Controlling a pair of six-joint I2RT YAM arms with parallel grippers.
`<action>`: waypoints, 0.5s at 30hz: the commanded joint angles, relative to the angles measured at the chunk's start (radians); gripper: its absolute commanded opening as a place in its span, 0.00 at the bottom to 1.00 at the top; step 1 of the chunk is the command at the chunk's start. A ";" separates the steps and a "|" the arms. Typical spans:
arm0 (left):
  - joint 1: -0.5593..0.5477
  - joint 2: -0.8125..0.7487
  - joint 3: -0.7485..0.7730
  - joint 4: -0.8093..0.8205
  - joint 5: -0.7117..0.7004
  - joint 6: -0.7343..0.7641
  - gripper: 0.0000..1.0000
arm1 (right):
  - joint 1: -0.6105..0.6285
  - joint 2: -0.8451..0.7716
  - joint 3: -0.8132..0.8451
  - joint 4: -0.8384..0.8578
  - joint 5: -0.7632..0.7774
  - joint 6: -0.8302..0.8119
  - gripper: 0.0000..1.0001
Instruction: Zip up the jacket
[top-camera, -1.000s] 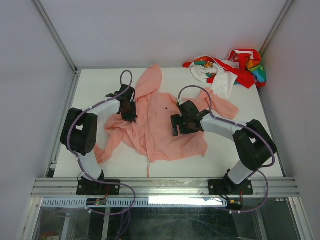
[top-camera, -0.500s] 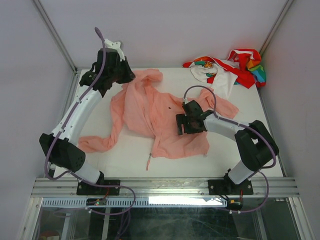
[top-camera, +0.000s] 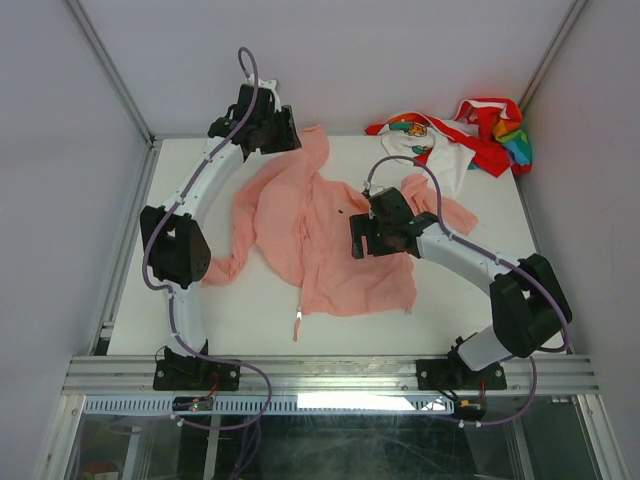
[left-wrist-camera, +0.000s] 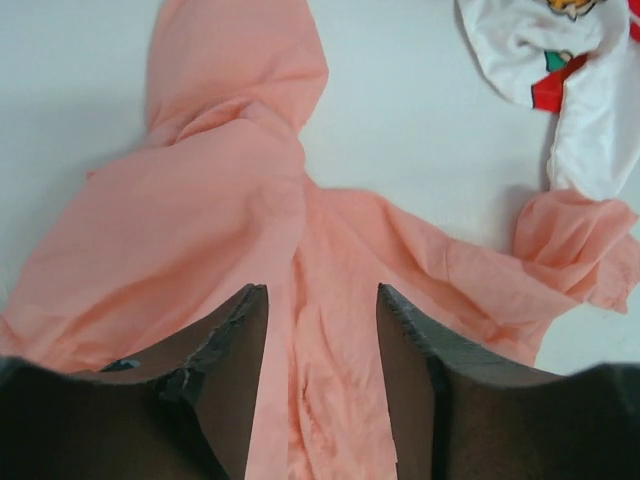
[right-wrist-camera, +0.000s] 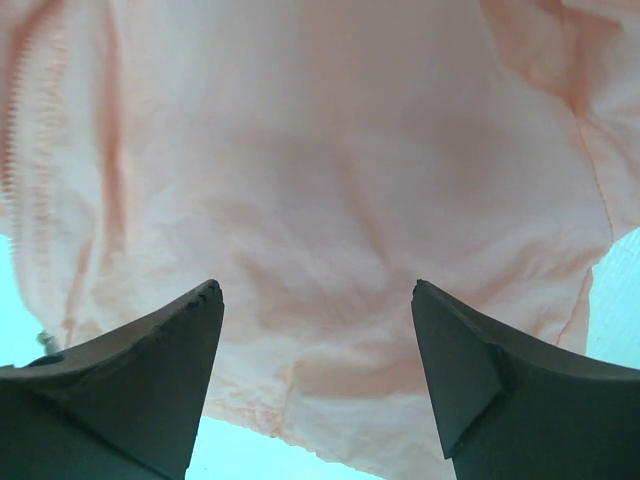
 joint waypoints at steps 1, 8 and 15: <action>-0.012 -0.200 -0.134 0.030 0.034 -0.015 0.51 | 0.019 -0.055 0.037 0.025 -0.082 -0.020 0.79; -0.012 -0.567 -0.677 0.098 0.079 -0.147 0.57 | 0.021 -0.038 -0.010 0.074 -0.116 0.021 0.79; -0.017 -0.808 -1.117 0.248 0.117 -0.363 0.58 | 0.022 0.000 -0.053 0.159 -0.157 0.058 0.79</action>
